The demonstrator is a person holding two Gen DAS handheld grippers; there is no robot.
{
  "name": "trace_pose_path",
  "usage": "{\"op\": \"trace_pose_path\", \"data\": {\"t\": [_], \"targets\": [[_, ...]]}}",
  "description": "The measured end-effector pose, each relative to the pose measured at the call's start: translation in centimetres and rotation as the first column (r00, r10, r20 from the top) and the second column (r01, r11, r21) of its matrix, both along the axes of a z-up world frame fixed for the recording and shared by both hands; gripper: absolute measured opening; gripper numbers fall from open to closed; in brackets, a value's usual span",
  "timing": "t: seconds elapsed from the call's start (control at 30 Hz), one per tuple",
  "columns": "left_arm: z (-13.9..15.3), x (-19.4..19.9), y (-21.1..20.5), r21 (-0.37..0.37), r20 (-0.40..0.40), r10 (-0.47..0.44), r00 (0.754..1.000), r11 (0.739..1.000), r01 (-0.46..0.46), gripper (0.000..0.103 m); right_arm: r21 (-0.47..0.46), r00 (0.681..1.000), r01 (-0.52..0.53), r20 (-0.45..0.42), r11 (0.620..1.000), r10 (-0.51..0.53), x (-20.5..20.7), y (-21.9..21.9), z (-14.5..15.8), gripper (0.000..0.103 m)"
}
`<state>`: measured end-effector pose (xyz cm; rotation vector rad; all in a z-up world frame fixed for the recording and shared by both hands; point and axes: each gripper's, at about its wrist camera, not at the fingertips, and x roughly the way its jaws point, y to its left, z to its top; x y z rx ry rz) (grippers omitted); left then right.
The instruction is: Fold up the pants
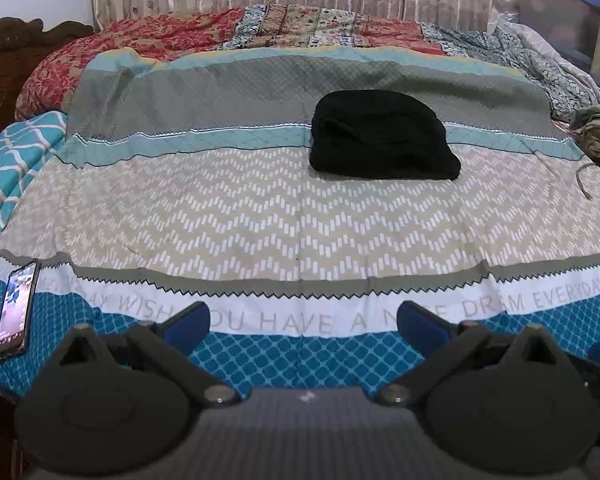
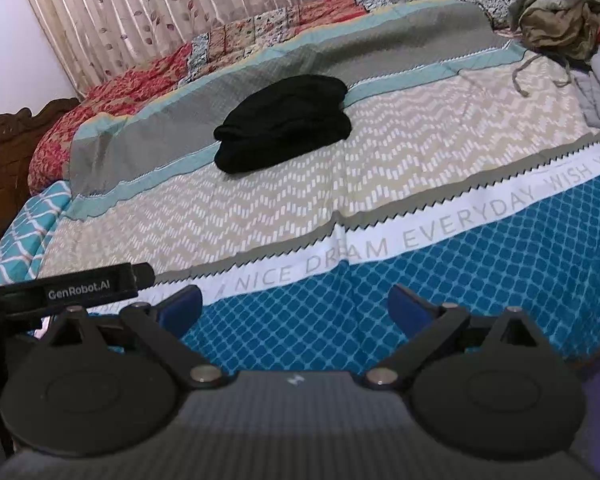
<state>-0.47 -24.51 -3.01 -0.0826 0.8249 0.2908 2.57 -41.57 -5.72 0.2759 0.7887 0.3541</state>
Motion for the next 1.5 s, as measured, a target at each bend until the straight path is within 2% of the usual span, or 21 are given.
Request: {"op": "trace_pose_path", "data": {"t": [0.33,0.63,1.33,1.5], "targets": [[-0.5,0.9,0.3,0.003,0.006,0.017,1.000,1.000,-0.017,0.103,-0.003,1.000,-0.023,0.015,1.000,0.023,0.3,0.4,-0.4,0.101],[-0.6,1.2,0.2,0.048,0.009,0.016,1.000,0.999,-0.016,0.103,0.008,0.999,-0.039,0.022,0.999,0.039,0.8,0.8,-0.6,0.100],[-0.7,0.8,-0.7,0.023,-0.044,-0.060,0.997,0.998,0.061,0.103,0.018,0.999,-0.024,0.032,1.000,0.023,1.3,-0.6,0.1,0.101],[-0.8,0.9,-0.4,0.049,-0.057,-0.023,0.998,0.998,0.026,0.103,0.021,0.999,-0.025,0.022,0.999,0.024,1.5,-0.6,-0.2,0.101]]}}
